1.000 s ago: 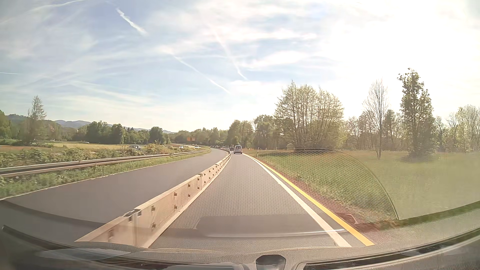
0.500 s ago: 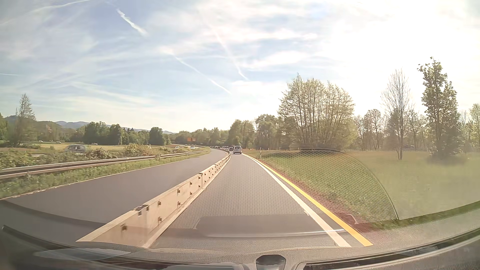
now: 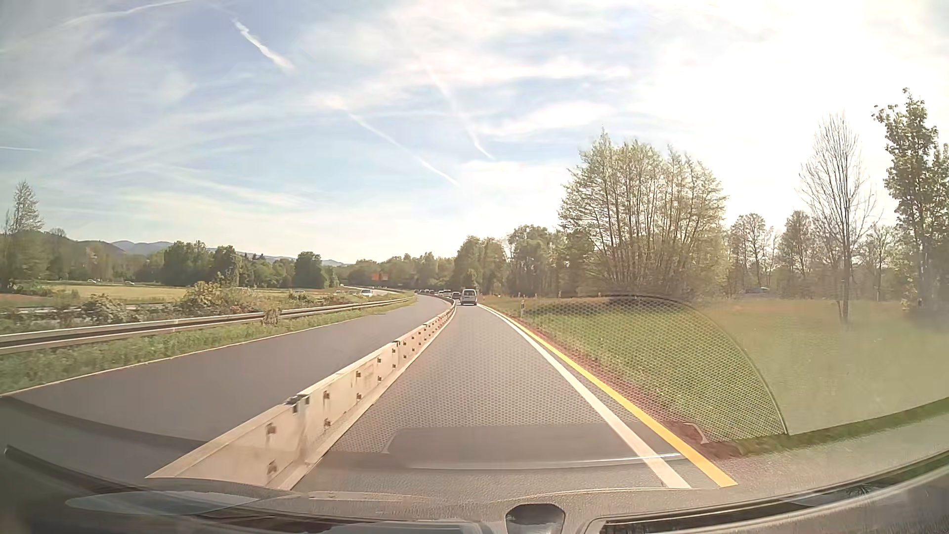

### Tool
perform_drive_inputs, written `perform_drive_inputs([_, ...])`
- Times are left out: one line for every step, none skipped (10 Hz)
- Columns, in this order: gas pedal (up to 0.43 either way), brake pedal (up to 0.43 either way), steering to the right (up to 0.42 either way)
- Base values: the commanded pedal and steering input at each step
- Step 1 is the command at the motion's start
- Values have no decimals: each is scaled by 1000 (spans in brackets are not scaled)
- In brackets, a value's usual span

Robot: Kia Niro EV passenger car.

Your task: Follow the waypoints while adhering to traffic rules and regulations

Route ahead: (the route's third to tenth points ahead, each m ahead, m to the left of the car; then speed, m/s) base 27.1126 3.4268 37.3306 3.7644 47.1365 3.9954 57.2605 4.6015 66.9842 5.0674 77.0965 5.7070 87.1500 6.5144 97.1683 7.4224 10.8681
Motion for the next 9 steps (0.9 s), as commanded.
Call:
perform_drive_inputs([0, 0, -2])
perform_drive_inputs([0, 0, -2])
perform_drive_inputs([0, 0, -2])
perform_drive_inputs([0, 0, -3])
perform_drive_inputs([0, 0, -2])
perform_drive_inputs([0, 0, -2])
perform_drive_inputs([0, 0, -3])
perform_drive_inputs([0, 0, -3])
perform_drive_inputs([0, 0, -3])
